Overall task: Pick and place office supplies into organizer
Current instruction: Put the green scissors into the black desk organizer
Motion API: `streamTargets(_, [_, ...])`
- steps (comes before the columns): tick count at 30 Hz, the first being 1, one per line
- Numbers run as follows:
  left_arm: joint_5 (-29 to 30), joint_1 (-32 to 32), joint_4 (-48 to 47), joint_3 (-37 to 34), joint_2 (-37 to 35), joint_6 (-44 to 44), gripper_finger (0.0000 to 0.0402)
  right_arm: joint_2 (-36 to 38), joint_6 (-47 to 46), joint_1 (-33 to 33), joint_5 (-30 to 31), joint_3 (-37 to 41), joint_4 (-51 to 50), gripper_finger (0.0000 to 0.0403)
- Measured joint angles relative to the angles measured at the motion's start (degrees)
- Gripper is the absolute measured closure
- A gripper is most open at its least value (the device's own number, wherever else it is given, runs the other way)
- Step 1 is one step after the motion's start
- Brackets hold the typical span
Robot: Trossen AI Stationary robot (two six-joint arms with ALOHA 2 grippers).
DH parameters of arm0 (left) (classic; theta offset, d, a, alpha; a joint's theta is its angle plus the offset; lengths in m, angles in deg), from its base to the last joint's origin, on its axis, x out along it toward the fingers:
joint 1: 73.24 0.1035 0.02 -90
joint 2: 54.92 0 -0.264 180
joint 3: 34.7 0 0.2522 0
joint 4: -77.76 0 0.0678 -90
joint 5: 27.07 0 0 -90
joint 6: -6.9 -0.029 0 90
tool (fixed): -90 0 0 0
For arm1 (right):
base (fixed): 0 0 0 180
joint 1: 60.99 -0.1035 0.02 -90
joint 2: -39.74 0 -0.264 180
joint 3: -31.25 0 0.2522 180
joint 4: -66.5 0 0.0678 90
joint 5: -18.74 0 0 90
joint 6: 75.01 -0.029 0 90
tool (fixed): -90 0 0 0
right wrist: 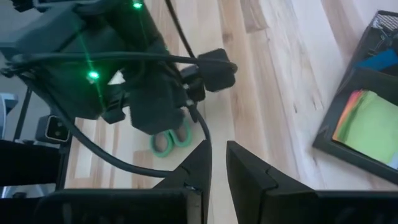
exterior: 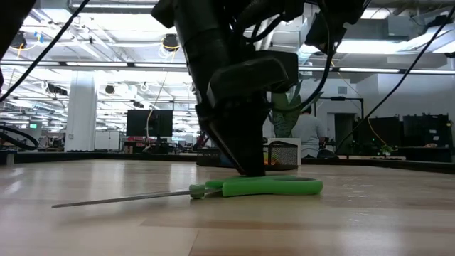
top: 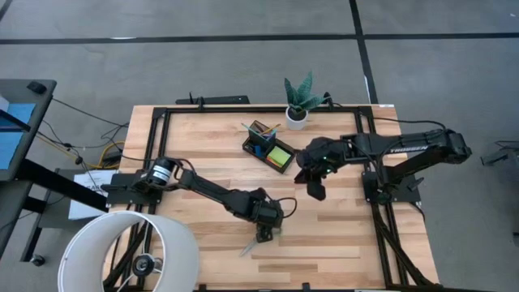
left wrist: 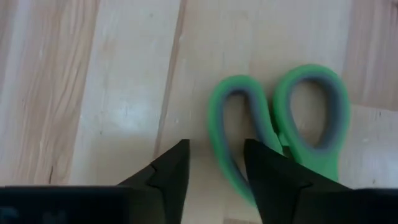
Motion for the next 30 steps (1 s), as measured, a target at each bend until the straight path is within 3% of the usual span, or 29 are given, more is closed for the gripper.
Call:
streamTargets(8, [-2.39,0.75,2.07,0.17,1.81,-1.32,0.0381,0.03,-0.02,-1.09,-0.09,0.0,0.1,0.0359])
streamTargets(14, [-1.58,2.74,2.06,-0.34,-0.93,-1.77,0.0394,0.04,-0.04,-0.95,-0.08,0.0,0.05,0.0359])
streamTargets(22, [17.8,7.75,0.88,-0.42,-13.23,-3.3,0.0399,0.11,-2.71,-0.99,-1.59,-3.05,0.62,0.0359])
streamTargets(30, [33.3,17.86,10.27,-0.18,-23.95,-15.27,0.0399,-0.04,9.1,-1.1,-3.34,-15.17,-0.19,0.0359])
